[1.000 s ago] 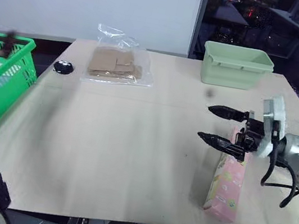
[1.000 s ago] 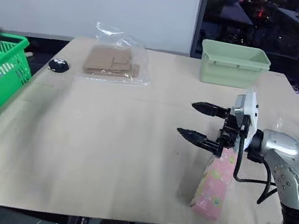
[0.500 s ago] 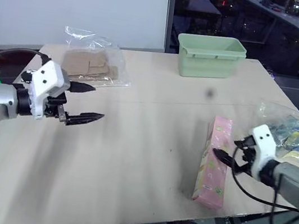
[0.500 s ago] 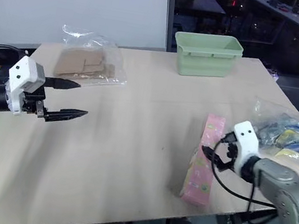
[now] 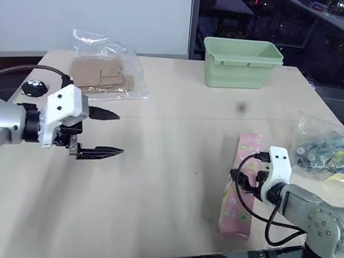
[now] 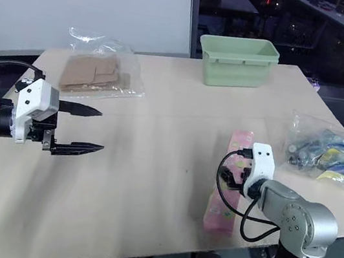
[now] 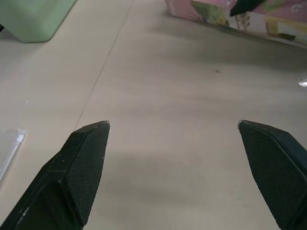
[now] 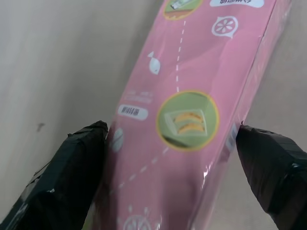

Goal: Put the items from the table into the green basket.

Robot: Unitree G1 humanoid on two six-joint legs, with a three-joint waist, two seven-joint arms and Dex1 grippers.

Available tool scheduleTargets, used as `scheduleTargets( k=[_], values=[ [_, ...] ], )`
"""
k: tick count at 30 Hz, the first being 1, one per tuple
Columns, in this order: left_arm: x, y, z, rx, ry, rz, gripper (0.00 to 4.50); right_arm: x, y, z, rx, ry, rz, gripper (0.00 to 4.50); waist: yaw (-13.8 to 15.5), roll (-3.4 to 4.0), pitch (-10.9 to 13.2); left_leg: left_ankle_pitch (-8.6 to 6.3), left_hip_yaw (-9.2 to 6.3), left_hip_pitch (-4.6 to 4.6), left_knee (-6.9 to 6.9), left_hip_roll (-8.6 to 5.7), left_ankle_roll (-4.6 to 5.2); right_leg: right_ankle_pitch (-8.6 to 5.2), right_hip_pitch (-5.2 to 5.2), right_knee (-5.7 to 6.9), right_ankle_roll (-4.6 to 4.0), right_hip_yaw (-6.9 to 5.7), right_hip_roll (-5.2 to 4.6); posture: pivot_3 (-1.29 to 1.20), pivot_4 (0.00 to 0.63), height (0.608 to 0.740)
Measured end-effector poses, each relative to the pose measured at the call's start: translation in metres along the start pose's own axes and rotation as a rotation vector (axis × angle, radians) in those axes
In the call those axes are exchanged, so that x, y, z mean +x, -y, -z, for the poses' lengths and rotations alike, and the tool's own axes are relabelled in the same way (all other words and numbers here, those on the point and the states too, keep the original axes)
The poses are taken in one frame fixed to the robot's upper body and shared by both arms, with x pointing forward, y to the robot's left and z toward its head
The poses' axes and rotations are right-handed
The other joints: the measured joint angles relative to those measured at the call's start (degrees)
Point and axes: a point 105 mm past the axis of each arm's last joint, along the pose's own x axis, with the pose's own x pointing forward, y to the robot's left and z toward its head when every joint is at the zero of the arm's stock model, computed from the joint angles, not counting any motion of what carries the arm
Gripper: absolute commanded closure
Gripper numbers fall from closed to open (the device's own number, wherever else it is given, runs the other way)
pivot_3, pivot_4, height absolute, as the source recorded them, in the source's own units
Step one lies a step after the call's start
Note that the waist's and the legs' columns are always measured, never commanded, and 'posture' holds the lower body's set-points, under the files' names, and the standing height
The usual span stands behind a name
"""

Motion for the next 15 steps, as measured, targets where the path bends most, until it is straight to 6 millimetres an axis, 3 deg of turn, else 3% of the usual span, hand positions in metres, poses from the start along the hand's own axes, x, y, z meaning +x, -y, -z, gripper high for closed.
scheduleTargets(
  k=[2,8,11,15],
  values=[
    [0.0,0.001,-0.001,0.002,0.009,-0.002,0.0,0.002,0.003,0.002,-0.001,-0.019,0.012,0.79,0.1,-0.03,0.0,0.0,-0.01,-0.01,0.0,0.0,0.0,0.0,0.0,0.0,0.0,-0.01,0.0,-0.03,0.001,0.74],
    [0.002,0.001,-0.001,-0.008,0.025,-0.009,0.0,0.002,0.003,-0.001,-0.007,-0.024,-0.004,3.12,-0.4,-0.11,-0.1,0.0,0.02,0.01,0.0,0.01,0.0,0.0,0.0,-0.01,0.01,0.02,0.01,-0.04,0.0,0.74],
    [0.003,0.002,0.0,-0.04,0.051,-0.01,0.0,0.006,-0.014,-0.019,0.07,0.061,-0.112,3.12,-1.0,-0.11,-0.1,0.0,0.0,0.01,0.03,0.08,0.0,0.1,0.0,0.02,0.09,0.05,0.12,-0.04,0.0,0.74],
    [0.004,0.005,0.004,-0.114,0.104,-0.026,0.0,-0.001,-0.027,-0.049,-0.016,0.228,-0.229,3.12,-1.2,0.46,0.3,0.0,-0.01,-0.15,-0.02,0.04,0.0,0.12,-0.08,-0.04,0.19,0.03,0.06,-0.05,0.0,0.74]
  ],
)
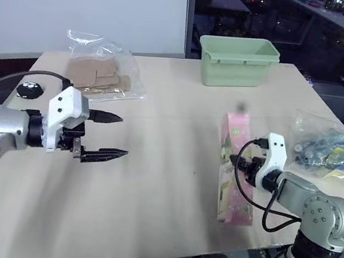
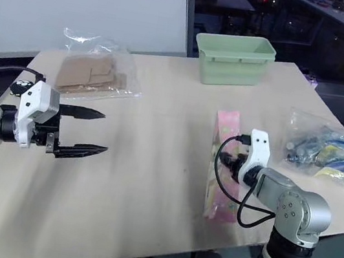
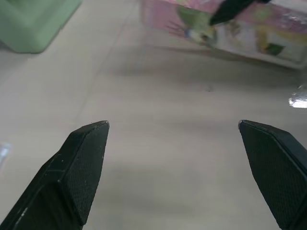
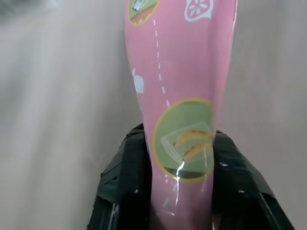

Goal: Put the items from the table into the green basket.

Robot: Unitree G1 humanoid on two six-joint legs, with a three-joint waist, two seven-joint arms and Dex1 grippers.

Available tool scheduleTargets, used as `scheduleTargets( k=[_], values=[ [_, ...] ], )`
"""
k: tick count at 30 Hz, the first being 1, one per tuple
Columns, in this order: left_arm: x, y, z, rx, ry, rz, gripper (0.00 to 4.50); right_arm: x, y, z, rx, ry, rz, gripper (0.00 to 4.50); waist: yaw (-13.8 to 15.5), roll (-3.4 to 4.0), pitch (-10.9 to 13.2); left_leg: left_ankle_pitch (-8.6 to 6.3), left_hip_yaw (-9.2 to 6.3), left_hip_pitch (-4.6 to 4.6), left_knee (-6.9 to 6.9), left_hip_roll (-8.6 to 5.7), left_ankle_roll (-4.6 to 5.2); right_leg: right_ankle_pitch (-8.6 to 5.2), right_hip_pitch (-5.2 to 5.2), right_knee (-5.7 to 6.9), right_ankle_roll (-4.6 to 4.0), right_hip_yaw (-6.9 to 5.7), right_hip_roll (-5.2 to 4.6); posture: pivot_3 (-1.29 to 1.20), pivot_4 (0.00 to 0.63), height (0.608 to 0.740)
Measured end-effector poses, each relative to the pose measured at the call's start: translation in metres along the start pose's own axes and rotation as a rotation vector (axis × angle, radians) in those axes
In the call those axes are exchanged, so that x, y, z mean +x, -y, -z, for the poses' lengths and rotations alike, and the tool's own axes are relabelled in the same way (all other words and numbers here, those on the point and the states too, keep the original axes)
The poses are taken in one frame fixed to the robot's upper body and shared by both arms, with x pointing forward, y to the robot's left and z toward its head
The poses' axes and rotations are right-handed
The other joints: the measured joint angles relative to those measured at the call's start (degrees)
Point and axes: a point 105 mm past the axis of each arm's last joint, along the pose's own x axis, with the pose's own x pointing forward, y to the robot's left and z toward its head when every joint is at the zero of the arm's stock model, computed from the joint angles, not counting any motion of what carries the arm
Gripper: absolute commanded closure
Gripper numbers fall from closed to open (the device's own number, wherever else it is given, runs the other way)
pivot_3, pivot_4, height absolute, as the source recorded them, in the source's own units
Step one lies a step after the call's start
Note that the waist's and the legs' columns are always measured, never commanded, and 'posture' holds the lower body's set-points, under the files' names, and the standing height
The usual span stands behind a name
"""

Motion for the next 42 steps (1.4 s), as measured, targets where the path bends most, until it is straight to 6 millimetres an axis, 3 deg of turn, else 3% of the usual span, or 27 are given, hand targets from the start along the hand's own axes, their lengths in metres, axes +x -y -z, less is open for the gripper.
scheduleTargets(
  k=[2,5,8,10,18,21,28,30,32,33,35,36,37,40,42],
  values=[
    [0.005,-0.001,-0.005,-0.06,0.101,-0.021,0.0,-0.004,-0.006,-0.014,-0.134,0.054,-0.071,3.12,0.2,0.08,0.1,-0.01,-0.03,-0.08,-0.06,-0.07,0.01,-0.05,-0.03,-0.04,0.1,-0.04,-0.09,-0.05,0.0,0.74],
    [0.025,-0.004,-0.028,-0.243,0.405,-0.035,0.0,-0.01,-0.044,-0.029,-0.432,0.163,-0.322,3.12,0.2,-0.13,-0.1,-0.03,-0.14,-0.1,-0.06,-0.09,0.05,-0.09,0.0,-0.05,0.2,-0.09,-0.11,-0.07,0.0,0.74],
    [0.042,0.003,-0.037,-0.377,0.528,0.024,0.0,-0.012,-0.083,-0.026,-0.528,0.217,-0.566,3.12,-0.7,-0.24,-0.1,-0.04,-0.08,-0.07,-0.04,-0.07,0.05,-0.06,0.0,-0.02,0.18,0.0,-0.08,-0.07,0.0,0.74],
    [0.054,0.01,-0.042,-0.445,0.588,0.07,0.0,-0.011,-0.097,-0.028,-0.564,0.235,-0.66,3.12,-0.8,-0.26,-0.1,-0.03,-0.08,-0.07,0.07,-0.11,0.04,0.06,0.02,0.01,-0.01,0.0,-0.12,-0.07,0.0,0.74],
    [0.074,0.013,-0.069,-0.499,0.729,0.132,0.0,0.001,-0.114,-0.035,-0.621,0.26,-0.775,3.12,-0.1,-0.31,-0.1,-0.02,-0.14,0.06,0.13,-0.17,0.03,-0.02,0.15,0.05,0.12,-0.05,-0.11,-0.07,0.0,0.74],
    [0.075,0.015,-0.083,-0.481,0.771,0.176,0.9,0.003,-0.12,-0.035,-0.618,0.259,-0.798,3.15,-0.2,-0.31,-0.1,-0.02,-0.17,0.05,0.12,-0.17,0.03,0.08,0.15,0.05,-0.06,-0.05,-0.1,-0.07,0.0,0.74],
    [0.073,0.02,-0.09,-0.487,0.803,0.223,3.85,0.006,-0.127,-0.037,-0.566,0.275,-0.832,3.15,-0.2,-0.3,-0.1,-0.02,-0.19,0.02,0.1,-0.18,0.03,0.08,0.12,0.04,-0.07,-0.06,-0.11,-0.08,0.0,0.74],
    [0.073,0.02,-0.09,-0.488,0.799,0.226,4.48,0.005,-0.127,-0.037,-0.566,0.273,-0.833,3.15,-0.2,-0.3,-0.1,-0.02,-0.19,0.02,0.1,-0.21,0.03,0.07,0.12,0.04,-0.06,-0.06,-0.13,-0.09,0.0,0.74],
    [0.073,0.02,-0.09,-0.488,0.798,0.226,4.48,0.005,-0.126,-0.037,-0.566,0.271,-0.833,3.15,-0.3,-0.3,-0.1,-0.02,-0.18,0.03,0.11,-0.21,0.03,0.07,0.13,0.04,-0.05,-0.05,-0.13,-0.08,0.0,0.74],
    [0.073,0.02,-0.09,-0.489,0.798,0.226,4.5,0.005,-0.126,-0.037,-0.566,0.27,-0.833,2.72,-0.3,-0.3,-0.1,-0.02,-0.18,0.03,0.11,-0.21,0.03,0.07,0.13,0.04,-0.05,-0.05,-0.12,-0.09,0.0,0.74],
    [0.075,0.019,-0.089,-0.49,0.79,0.221,4.5,0.004,-0.124,-0.038,-0.568,0.269,-0.828,2.3,-0.3,-0.3,-0.1,-0.02,-0.18,0.04,0.11,-0.21,0.03,0.07,0.13,0.05,-0.05,-0.06,-0.12,-0.09,0.0,0.74],
    [0.079,0.018,-0.086,-0.5,0.775,0.214,4.5,0.003,-0.121,-0.04,-0.565,0.27,-0.82,1.49,-0.3,-0.3,-0.1,-0.02,-0.18,0.04,0.11,-0.21,0.03,0.07,0.13,0.05,-0.06,-0.06,-0.12,-0.09,0.0,0.74],
    [0.08,0.018,-0.086,-0.501,0.774,0.213,4.5,0.003,-0.121,-0.04,-0.565,0.27,-0.819,1.36,-0.3,-0.3,-0.1,-0.02,-0.18,0.04,0.11,-0.21,0.03,0.07,0.13,0.05,-0.06,-0.06,-0.12,-0.09,0.0,0.74],
    [0.083,0.01,-0.083,-0.502,0.768,0.163,4.5,0.001,-0.115,-0.042,-0.542,0.255,-0.805,0.16,-0.3,-0.3,-0.1,-0.02,-0.19,0.02,0.11,-0.2,0.03,0.08,0.13,0.04,-0.06,-0.06,-0.12,-0.08,0.0,0.74],
    [0.084,0.004,-0.084,-0.483,0.765,0.118,4.5,-0.003,-0.107,-0.042,-0.522,0.241,-0.787,0.16,-0.2,-0.3,-0.1,-0.02,-0.2,0.01,0.11,-0.21,0.03,0.08,0.13,0.03,-0.06,-0.07,-0.12,-0.08,0.0,0.74]
  ],
)
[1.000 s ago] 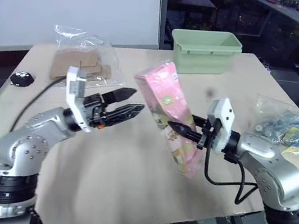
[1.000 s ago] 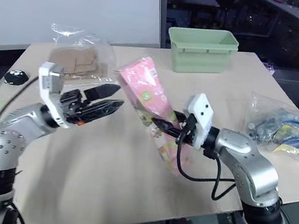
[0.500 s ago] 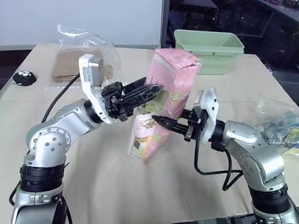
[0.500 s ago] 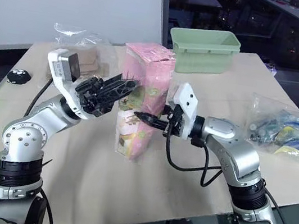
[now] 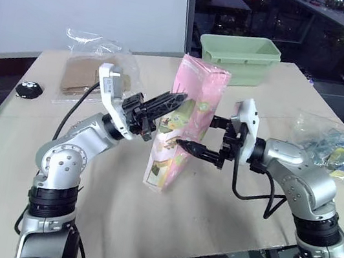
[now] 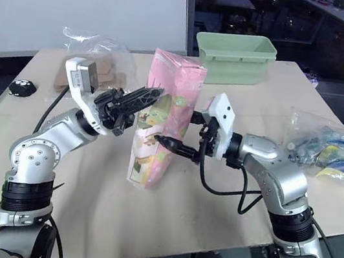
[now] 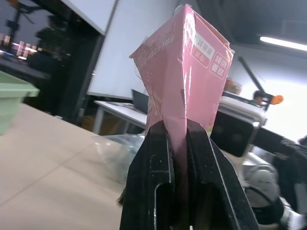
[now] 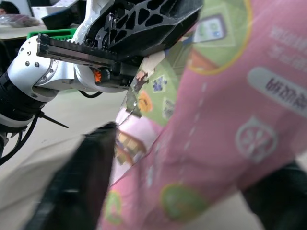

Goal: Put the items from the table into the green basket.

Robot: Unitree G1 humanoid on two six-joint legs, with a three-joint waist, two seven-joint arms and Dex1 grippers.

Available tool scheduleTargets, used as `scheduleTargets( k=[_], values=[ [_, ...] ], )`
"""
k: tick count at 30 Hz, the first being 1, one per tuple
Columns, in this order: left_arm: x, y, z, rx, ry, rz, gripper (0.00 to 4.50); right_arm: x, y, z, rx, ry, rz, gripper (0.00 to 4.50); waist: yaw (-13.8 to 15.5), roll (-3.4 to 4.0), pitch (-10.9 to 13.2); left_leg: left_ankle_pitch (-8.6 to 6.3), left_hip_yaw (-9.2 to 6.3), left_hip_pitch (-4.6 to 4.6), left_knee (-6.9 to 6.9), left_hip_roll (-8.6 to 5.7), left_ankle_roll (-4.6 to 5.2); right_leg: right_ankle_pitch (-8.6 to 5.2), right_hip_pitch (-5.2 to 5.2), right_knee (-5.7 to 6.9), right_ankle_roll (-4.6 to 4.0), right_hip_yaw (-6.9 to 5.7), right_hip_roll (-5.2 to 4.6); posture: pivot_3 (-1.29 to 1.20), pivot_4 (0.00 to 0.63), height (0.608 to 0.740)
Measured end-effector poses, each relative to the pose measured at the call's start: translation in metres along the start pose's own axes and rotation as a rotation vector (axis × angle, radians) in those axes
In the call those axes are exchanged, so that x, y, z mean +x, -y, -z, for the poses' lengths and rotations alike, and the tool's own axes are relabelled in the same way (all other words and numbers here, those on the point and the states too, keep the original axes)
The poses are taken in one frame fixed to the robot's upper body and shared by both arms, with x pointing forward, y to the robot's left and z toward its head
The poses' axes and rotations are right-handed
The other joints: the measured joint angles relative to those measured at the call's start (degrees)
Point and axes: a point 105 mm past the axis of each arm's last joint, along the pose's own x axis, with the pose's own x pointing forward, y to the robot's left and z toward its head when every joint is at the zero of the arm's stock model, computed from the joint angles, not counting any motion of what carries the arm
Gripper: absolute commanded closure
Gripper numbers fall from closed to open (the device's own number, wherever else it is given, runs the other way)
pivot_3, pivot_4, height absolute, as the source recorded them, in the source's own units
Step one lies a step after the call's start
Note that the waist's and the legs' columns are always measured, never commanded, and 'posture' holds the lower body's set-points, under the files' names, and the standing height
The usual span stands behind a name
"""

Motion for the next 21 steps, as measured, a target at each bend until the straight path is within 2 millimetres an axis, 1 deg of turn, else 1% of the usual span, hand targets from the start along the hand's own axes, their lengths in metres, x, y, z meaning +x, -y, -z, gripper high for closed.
scheduleTargets(
  k=[1,2,3,5,6,8,9,10,11,13,14,15,17,19,21],
  values=[
    [0.002,-0.003,-0.002,0.022,-0.001,-0.019,4.5,-0.008,0.001,0.001,0.015,0.001,0.012,0.16,0.2,0.0,0.0,0.0,-0.03,-0.05,0.0,0.0,0.0,0.0,0.0,-0.03,0.0,-0.03,-0.01,-0.08,0.0,0.74],
    [0.0,-0.012,-0.009,0.073,-0.011,-0.075,4.5,-0.022,0.006,0.005,0.033,-0.005,0.046,0.16,0.5,-0.02,0.0,0.0,-0.06,-0.06,0.0,-0.04,0.0,0.0,0.0,-0.05,0.0,-0.05,-0.03,-0.08,0.0,0.74],
    [-0.003,-0.019,-0.014,0.111,-0.021,-0.127,4.5,-0.032,0.01,0.007,0.04,-0.012,0.072,0.16,0.6,-0.01,0.0,0.0,-0.03,-0.05,0.0,-0.05,0.0,0.0,0.0,-0.05,0.0,-0.03,-0.04,-0.08,0.0,0.74],
    [-0.009,-0.039,-0.031,0.24,-0.057,-0.265,4.5,-0.058,0.018,0.01,0.025,-0.035,0.139,0.16,0.6,-0.04,0.0,0.0,-0.01,-0.06,0.0,-0.06,0.01,-0.02,0.0,-0.06,0.03,-0.03,-0.04,-0.07,0.0,0.74],
    [-0.012,-0.046,-0.042,0.307,-0.069,-0.321,4.5,-0.066,0.02,0.007,0.014,-0.024,0.159,0.16,0.5,-0.05,0.1,0.0,0.01,-0.03,-0.01,-0.05,0.01,-0.04,0.0,-0.06,0.06,0.0,-0.01,-0.07,0.0,0.74],
    [-0.014,-0.058,-0.066,0.449,-0.083,-0.423,4.5,-0.076,0.023,-0.005,-0.017,0.032,0.172,0.16,0.3,-0.07,0.1,0.0,0.02,0.0,-0.01,-0.03,0.01,-0.13,0.0,-0.02,0.22,0.01,0.01,-0.06,0.0,0.74],
    [-0.015,-0.064,-0.085,0.553,-0.096,-0.49,4.5,-0.081,0.023,-0.012,-0.036,0.056,0.17,0.16,0.2,-0.04,0.1,0.0,0.02,0.03,-0.02,-0.02,0.01,-0.13,0.0,-0.04,0.23,0.02,0.02,-0.06,0.0,0.74],
    [-0.016,-0.067,-0.096,0.641,-0.11,-0.534,4.5,-0.084,0.022,-0.015,-0.04,0.063,0.166,0.16,0.2,-0.02,0.0,0.0,0.05,0.04,-0.02,-0.03,0.01,-0.13,0.02,0.0,0.22,0.04,0.01,-0.06,0.0,0.74],
    [-0.025,-0.082,-0.111,0.825,-0.232,-0.655,4.5,-0.087,0.018,-0.02,-0.039,0.078,0.125,0.16,0.2,-0.04,0.1,0.0,0.03,0.05,-0.05,-0.04,0.01,-0.13,0.01,-0.03,0.22,0.04,0.03,-0.05,0.0,0.74],
    [-0.043,-0.1,-0.134,0.984,-0.325,-0.815,4.5,-0.089,0.014,-0.026,-0.036,0.1,0.091,0.16,0.0,-0.02,0.1,0.0,0.02,0.04,-0.06,-0.02,0.01,-0.14,0.0,-0.03,0.23,0.03,0.03,-0.05,0.0,0.74],
    [-0.06,-0.109,-0.162,1.143,-0.393,-0.957,4.5,-0.09,0.012,-0.034,-0.03,0.136,0.052,0.16,0.0,-0.11,0.2,0.0,-0.01,0.0,-0.07,-0.01,0.01,-0.14,-0.02,-0.03,0.23,-0.01,0.04,-0.03,0.0,0.74],
    [-0.062,-0.11,-0.166,1.16,-0.399,-0.973,4.5,-0.09,0.012,-0.035,-0.03,0.14,0.047,0.16,0.0,-0.1,0.2,0.0,-0.01,-0.01,-0.07,-0.01,0.01,-0.14,-0.04,-0.04,0.24,-0.01,0.04,-0.03,0.0,0.74],
    [-0.072,-0.107,-0.205,1.345,-0.441,-1.086,4.5,-0.089,0.007,-0.047,-0.013,0.185,-0.021,0.16,0.3,-0.27,0.3,0.0,-0.05,-0.09,-0.1,-0.02,0.01,-0.14,-0.05,-0.09,0.23,-0.06,0.01,-0.02,0.0,0.74],
    [-0.081,-0.096,-0.242,1.502,-0.478,-1.173,4.5,-0.085,0.003,-0.058,-0.018,0.224,-0.081,0.16,0.5,-0.3,0.3,-0.01,-0.04,-0.12,-0.1,-0.03,0.01,-0.13,-0.08,-0.1,0.22,-0.07,-0.04,-0.01,0.0,0.74],
    [-0.093,-0.083,-0.272,1.623,-0.522,-1.253,4.5,-0.08,0.0,-0.065,-0.035,0.242,-0.117,0.16,0.8,-0.27,0.3,-0.02,-0.03,-0.08,-0.21,-0.1,0.02,-0.14,-0.08,-0.09,0.24,-0.07,-0.12,0.0,0.0,0.74]
  ],
)
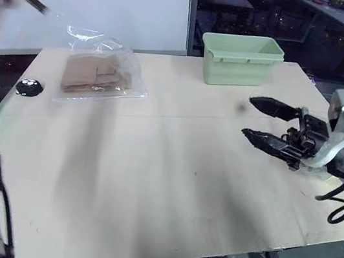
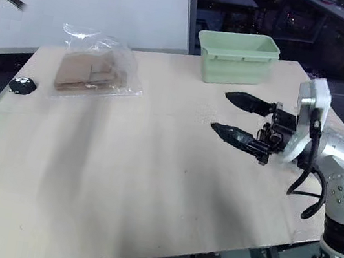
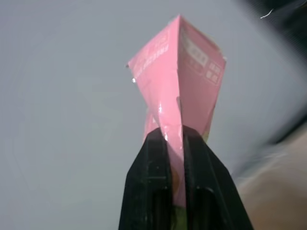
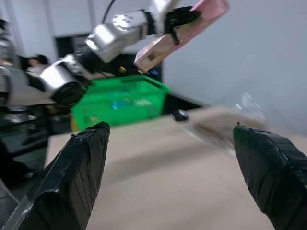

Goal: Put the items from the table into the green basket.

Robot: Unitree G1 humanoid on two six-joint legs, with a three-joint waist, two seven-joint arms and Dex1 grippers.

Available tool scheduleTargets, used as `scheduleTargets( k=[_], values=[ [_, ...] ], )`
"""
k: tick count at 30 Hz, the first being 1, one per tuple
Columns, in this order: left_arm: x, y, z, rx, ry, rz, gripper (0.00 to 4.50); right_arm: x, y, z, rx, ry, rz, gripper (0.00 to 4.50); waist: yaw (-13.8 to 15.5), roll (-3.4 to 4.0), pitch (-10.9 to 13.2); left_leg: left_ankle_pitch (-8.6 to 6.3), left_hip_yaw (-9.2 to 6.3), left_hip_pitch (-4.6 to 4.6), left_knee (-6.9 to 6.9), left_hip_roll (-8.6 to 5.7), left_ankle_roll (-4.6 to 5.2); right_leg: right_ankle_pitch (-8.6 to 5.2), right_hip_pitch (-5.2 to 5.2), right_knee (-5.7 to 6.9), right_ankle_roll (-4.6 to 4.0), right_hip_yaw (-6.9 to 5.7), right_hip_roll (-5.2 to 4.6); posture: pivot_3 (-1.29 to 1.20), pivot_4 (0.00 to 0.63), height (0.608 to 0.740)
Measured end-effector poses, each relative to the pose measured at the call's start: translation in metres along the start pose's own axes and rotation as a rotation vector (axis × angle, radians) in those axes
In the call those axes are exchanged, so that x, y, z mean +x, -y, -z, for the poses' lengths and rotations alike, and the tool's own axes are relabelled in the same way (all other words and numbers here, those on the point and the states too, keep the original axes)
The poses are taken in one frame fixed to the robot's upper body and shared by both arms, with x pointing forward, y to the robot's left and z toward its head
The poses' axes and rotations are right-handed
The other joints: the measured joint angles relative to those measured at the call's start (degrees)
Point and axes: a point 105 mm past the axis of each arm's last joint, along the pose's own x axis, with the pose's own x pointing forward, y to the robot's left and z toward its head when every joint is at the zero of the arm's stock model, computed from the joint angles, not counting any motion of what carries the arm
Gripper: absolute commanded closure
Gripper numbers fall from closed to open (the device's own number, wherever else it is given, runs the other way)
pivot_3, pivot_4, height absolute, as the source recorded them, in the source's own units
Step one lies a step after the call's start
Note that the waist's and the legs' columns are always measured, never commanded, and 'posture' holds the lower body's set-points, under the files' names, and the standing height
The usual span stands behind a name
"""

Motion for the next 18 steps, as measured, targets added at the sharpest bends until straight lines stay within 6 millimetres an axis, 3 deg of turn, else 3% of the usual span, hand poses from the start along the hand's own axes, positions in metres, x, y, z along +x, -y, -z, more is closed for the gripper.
scheduleTargets(
  k=[2,8,12,18],
  values=[
    [-0.002,-0.015,0.013,0.086,-0.054,-0.023,4.5,0.006,-0.001,0.001,0.004,0.01,-0.025,0.16,0.6,0.12,0.0,-0.01,0.01,0.03,-0.07,0.0,0.01,-0.05,-0.01,0.02,0.07,0.0,-0.01,0.01,0.0,0.74],
    [-0.019,-0.017,0.091,0.277,-0.34,0.042,4.5,0.016,-0.003,0.008,0.028,0.013,-0.068,0.16,2.1,-0.05,0.0,-0.01,-0.02,-0.06,0.02,0.02,0.01,-0.07,-0.11,0.19,0.09,-0.06,0.01,0.03,0.0,0.74],
    [-0.035,-0.026,0.125,0.311,-0.449,0.028,4.5,0.02,-0.002,0.009,0.024,0.022,-0.082,0.16,2.9,-0.23,0.0,-0.01,-0.01,-0.09,0.08,0.01,0.01,-0.07,-0.11,0.21,0.09,-0.08,-0.04,0.03,0.0,0.74],
    [-0.065,-0.015,0.184,0.303,-0.617,0.07,4.5,0.023,-0.003,0.012,0.024,0.023,-0.092,0.16,4.1,-0.3,-0.1,0.0,-0.03,-0.06,0.09,0.03,0.01,-0.06,-0.11,0.28,0.08,-0.15,-0.03,0.04,0.0,0.74]
  ],
)
